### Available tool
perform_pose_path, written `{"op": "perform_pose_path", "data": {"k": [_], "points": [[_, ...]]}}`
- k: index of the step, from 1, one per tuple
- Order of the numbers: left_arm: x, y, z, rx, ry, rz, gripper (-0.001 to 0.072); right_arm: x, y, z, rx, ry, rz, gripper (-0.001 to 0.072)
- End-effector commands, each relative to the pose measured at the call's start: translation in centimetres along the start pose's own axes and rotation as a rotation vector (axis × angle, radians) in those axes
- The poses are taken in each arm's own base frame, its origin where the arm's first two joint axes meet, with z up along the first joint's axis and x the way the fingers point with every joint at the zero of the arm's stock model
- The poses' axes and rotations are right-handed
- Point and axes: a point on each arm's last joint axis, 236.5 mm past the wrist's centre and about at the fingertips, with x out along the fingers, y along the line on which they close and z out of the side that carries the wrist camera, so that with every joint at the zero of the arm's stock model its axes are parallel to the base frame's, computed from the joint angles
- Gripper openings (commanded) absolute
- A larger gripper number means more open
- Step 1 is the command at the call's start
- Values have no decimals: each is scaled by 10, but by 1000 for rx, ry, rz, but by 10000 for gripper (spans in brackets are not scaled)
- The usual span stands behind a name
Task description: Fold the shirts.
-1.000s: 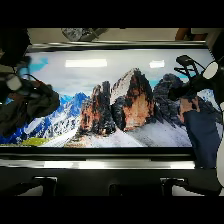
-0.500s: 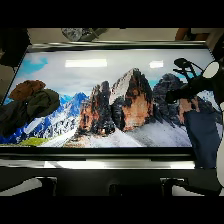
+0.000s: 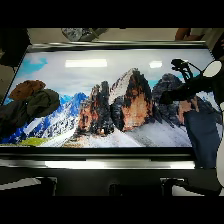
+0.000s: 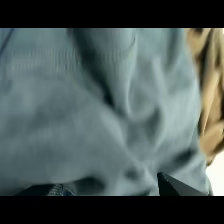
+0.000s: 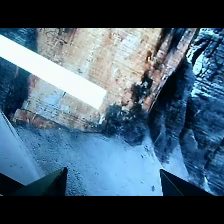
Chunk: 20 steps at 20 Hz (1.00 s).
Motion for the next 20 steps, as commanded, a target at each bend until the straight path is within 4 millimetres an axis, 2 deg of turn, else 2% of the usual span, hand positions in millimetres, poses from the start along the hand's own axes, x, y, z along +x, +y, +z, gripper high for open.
{"op": "perform_pose_path", "data": {"k": [1, 5, 6, 7, 8, 9, 11, 13, 15, 16, 17, 18, 19, 20], "points": [[26, -5, 2, -3, -8, -80, 720, 0, 6, -4, 7, 16, 24, 667], [62, -20, -33, 21, 89, -160, 720, 0, 7, -6, 21, 24, 28, 667], [69, -19, -42, 20, 113, -154, 714, 0, 7, -6, 21, 24, 29, 667], [73, -17, -48, 16, 131, -151, 530, 0, 7, -6, 21, 25, 29, 667], [74, -18, -53, 3, 150, -157, 175, 0, 8, -7, 21, 30, 32, 667], [71, -26, -55, -7, 159, -186, 49, 0, 8, -9, 21, 37, 36, 667], [54, -68, -43, 9, 119, -313, 32, 0, 9, -11, 20, 47, 39, 667], [20, -132, -25, 89, 42, -446, 31, 0, 9, -11, 19, 45, 38, 667], [-37, -207, -14, 211, -65, -572, 30, 0, 9, -10, 16, 44, 38, 667], [-73, -248, -17, 286, -116, -646, 30, 0, 9, -10, 16, 44, 38, 667], [-109, -285, -30, 364, -150, -716, 30, -1, 9, -10, 15, 44, 38, 667], [-148, -323, -53, 456, -174, -790, 30, -1, 10, -11, 15, 46, 40, 667], [-183, -354, -83, 540, -185, -860, 30, -1, 10, -11, 10, 46, 40, 668], [-220, -382, -121, 619, -187, -939, 30, -4, 11, -10, 0, 39, 37, 668]]}}
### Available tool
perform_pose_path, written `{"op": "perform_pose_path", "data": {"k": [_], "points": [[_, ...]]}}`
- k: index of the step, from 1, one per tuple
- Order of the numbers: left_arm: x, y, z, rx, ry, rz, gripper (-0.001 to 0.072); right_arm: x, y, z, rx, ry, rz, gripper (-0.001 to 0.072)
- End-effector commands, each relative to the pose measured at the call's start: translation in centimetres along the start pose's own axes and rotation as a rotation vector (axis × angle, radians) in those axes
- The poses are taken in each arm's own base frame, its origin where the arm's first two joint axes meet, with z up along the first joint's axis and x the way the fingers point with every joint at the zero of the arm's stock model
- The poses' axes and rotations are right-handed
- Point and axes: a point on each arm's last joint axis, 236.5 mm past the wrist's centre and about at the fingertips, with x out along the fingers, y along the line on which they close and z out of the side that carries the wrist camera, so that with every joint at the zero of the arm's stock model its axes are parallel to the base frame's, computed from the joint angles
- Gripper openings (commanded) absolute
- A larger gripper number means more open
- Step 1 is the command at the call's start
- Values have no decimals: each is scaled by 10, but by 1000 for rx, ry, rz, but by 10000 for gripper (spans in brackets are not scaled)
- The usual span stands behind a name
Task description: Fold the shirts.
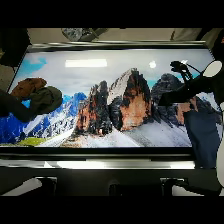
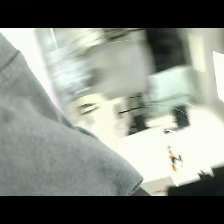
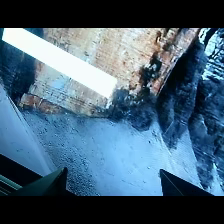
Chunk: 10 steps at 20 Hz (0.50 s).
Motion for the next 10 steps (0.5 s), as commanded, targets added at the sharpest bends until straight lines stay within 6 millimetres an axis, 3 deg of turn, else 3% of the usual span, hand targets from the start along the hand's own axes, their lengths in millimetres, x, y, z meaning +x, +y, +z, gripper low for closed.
{"op": "perform_pose_path", "data": {"k": [1, 3, 5, 8, 10], "points": [[-30, -197, -28, 251, -24, -292, 30, -8, 3, 0, -37, -15, -8, 668], [-59, -282, -69, 310, -27, -435, 30, -22, 5, 0, -77, -40, -39, 668], [-87, -337, -100, 321, -36, -534, 30, -40, 4, -1, -113, -66, -94, 668], [-105, -382, -145, 214, 48, -658, 30, -71, 1, -6, -166, -103, -195, 670], [-97, -391, -188, 148, 167, -691, 30, -94, -6, -11, -179, -129, -288, 671]]}}
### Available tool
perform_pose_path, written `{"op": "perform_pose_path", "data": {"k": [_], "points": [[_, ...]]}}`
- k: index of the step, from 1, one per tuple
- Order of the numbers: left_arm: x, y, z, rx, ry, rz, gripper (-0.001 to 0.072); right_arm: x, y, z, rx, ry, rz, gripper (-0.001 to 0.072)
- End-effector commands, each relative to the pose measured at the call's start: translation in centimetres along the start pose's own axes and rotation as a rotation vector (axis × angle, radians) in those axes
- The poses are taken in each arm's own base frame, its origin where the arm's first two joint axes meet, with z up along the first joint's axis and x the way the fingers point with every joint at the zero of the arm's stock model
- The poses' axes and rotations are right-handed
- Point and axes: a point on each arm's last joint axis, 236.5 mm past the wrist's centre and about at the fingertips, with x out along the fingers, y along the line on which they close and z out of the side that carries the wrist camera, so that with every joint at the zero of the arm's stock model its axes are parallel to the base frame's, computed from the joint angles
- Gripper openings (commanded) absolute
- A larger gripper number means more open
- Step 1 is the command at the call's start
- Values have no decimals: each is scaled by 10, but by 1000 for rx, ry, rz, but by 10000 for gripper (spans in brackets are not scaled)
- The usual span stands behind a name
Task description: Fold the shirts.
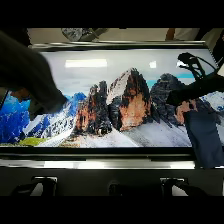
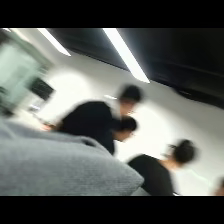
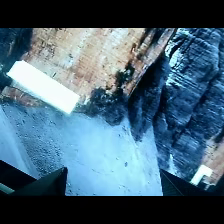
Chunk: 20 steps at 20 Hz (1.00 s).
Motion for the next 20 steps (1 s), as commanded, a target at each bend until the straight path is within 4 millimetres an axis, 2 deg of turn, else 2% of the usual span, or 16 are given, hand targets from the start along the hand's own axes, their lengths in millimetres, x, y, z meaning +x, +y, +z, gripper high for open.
{"op": "perform_pose_path", "data": {"k": [1, 4, 6, 8, 10, 12, 15, 17, 19, 20], "points": [[21, -39, -54, -123, 88, -86, 31, -40, -18, -6, -47, -36, -166, 673], [51, -21, -142, -244, 255, -59, 30, -70, -22, -6, -62, -91, -258, 679], [61, 6, -194, -275, 352, -9, 30, -79, -19, -8, -66, -103, -267, 679], [60, 51, -234, -244, 424, 82, 30, -76, -12, -14, -59, -80, -234, 674], [45, 106, -266, -185, 492, 192, 31, -67, -4, -15, -55, -58, -182, 671], [14, 168, -299, -249, 543, 346, 31, -49, 1, -10, -48, -45, -117, 671], [-44, 236, -351, -319, 644, 523, 31, -3, 11, 3, -39, -18, 39, 671], [-77, 261, -380, -368, 712, 597, 32, 37, 18, 8, -8, 19, 161, 671], [-92, 272, -396, -414, 760, 619, 32, 77, 28, 9, 43, 62, 294, 677], [-95, 276, -396, -429, 765, 623, 33, 95, 36, 10, 71, 80, 367, 678]]}}
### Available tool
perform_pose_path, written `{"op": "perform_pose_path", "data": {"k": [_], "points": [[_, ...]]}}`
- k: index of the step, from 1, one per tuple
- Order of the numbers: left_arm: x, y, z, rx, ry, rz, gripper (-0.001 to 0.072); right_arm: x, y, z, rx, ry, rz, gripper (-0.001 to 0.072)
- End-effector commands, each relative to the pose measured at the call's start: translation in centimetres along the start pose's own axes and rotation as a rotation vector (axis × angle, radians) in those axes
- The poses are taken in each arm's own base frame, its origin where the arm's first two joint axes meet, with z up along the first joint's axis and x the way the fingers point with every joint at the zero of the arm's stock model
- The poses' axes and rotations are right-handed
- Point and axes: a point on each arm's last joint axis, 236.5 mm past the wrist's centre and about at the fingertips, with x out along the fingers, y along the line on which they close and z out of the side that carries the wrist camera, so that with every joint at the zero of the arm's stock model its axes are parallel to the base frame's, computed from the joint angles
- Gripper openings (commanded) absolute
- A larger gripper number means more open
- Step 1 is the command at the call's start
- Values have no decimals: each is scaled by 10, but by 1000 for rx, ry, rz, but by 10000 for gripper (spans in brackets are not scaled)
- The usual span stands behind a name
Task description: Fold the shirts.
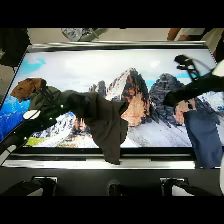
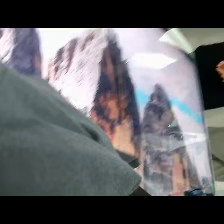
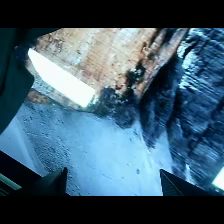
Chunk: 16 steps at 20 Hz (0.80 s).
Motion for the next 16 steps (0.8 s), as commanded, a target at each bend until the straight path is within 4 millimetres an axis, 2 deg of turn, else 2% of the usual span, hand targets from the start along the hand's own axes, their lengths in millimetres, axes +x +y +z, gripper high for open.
{"op": "perform_pose_path", "data": {"k": [1, 3, 4, 5, 6, 8, 9, 11, 12, 13, 14, 16], "points": [[2, 42, -16, -70, 69, 49, 33, 63, 20, 8, 85, 38, 268, 680], [-7, 53, 2, -99, 42, 51, 55, 83, 25, 9, 122, 55, 349, 688], [-14, 58, 11, -119, 36, 42, 244, 90, 24, 7, 131, 66, 360, 688], [-22, 60, 18, -140, 40, 21, 480, 93, 23, 7, 132, 69, 362, 688], [-33, 62, 26, -154, 50, -8, 535, 92, 23, 7, 118, 65, 362, 690], [-60, 72, 36, -55, 130, 9, 534, 91, 24, 7, 104, 63, 365, 705], [-78, 91, 37, -11, 198, 96, 534, 91, 24, 7, 105, 63, 367, 704], [-131, 148, 39, 18, 331, 409, 547, 92, 21, 11, 119, 50, 354, 704], [-159, 169, 39, 3, 370, 548, 720, 94, 18, 14, 131, 37, 341, 703], [-177, 179, 35, -22, 396, 618, 720, 95, 16, 18, 141, 23, 328, 703], [-183, 178, 24, -43, 434, 616, 720, 98, 14, 21, 142, 12, 314, 703], [-174, 160, -14, -96, 521, 535, 720, 107, 17, 30, 125, -5, 293, 703]]}}
